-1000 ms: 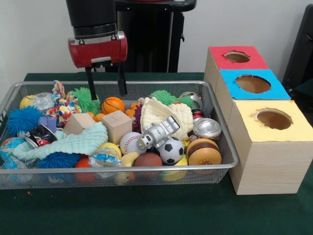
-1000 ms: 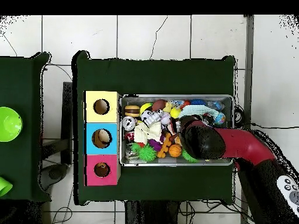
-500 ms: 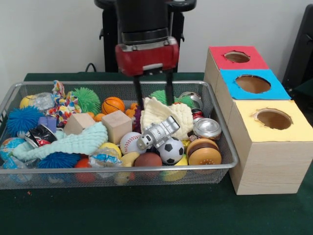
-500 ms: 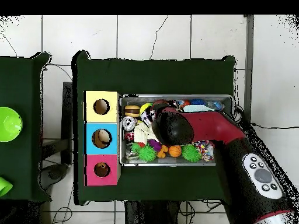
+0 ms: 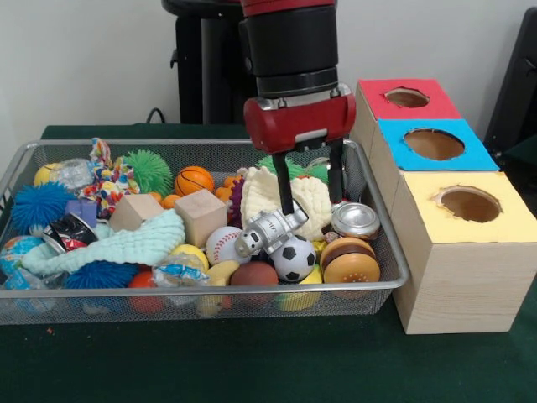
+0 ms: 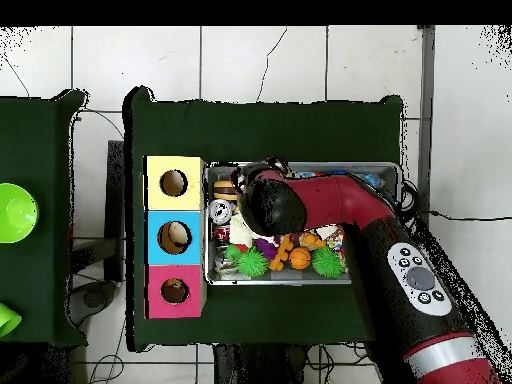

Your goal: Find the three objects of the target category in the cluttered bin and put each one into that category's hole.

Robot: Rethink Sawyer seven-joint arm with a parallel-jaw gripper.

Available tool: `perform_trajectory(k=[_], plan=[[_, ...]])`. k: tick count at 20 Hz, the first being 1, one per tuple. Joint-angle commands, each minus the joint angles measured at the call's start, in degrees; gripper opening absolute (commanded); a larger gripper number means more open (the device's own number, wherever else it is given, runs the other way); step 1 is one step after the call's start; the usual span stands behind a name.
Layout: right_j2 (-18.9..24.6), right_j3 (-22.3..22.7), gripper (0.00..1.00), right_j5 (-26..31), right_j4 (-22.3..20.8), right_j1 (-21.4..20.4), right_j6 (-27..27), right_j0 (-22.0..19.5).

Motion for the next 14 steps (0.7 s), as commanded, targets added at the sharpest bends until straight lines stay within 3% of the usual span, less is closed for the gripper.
perform_trajectory(k=[1,9,14], plan=[[-3.0,-4.4,1.00,-3.5,-4.4,4.9,1.2,-2.6],[0.0,-3.3,1.00,-1.0,-5.5,5.9,-3.7,-6.3],[1.3,-3.6,1.00,-3.7,-7.7,10.6,-4.3,-8.6]])
